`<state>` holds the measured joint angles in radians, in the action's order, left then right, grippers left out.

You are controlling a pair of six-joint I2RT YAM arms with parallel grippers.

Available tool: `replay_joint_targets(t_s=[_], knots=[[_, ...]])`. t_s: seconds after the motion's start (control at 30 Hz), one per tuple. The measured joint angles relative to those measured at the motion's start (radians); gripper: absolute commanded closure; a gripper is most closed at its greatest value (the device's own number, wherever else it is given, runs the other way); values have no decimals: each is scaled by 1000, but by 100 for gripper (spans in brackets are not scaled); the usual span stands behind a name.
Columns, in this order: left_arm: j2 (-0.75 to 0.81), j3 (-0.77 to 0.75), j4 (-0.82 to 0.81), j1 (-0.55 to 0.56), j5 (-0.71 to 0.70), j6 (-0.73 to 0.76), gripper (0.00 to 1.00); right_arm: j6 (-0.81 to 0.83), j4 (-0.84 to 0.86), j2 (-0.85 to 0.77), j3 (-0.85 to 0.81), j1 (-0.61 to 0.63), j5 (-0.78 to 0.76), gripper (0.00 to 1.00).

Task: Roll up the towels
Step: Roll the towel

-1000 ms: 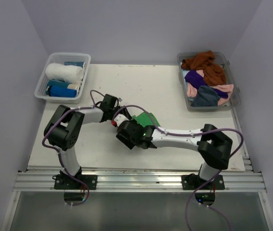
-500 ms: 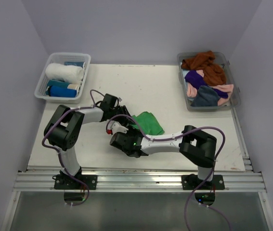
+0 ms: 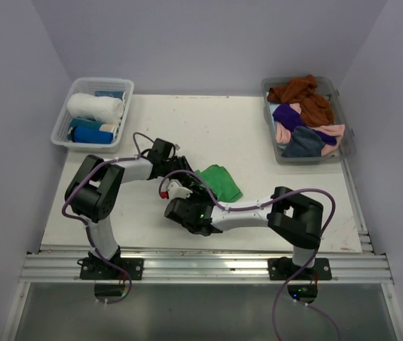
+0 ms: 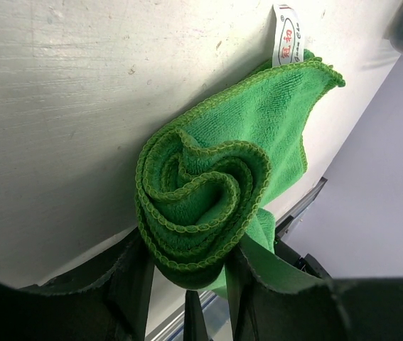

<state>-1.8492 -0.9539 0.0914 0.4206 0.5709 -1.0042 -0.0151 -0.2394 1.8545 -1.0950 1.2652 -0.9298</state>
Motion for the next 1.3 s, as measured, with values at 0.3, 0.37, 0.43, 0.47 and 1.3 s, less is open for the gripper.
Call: replay_joint_targets(t_s=[0.3, 0.37, 0.43, 0.47, 1.3], knots=[[0, -2, 3, 0, 0, 0, 56, 0, 5, 2, 9, 0, -24, 41], [0, -4, 5, 0, 0, 1, 56, -3, 9, 19, 9, -1, -27, 43], [0, -4, 7, 0, -1, 1, 56, -9, 14, 45, 9, -6, -32, 52], [0, -4, 8, 0, -1, 1, 56, -13, 16, 57, 9, -9, -32, 55], [158, 54, 25, -20, -50, 46, 4, -243, 173, -211, 188, -298, 642, 97]])
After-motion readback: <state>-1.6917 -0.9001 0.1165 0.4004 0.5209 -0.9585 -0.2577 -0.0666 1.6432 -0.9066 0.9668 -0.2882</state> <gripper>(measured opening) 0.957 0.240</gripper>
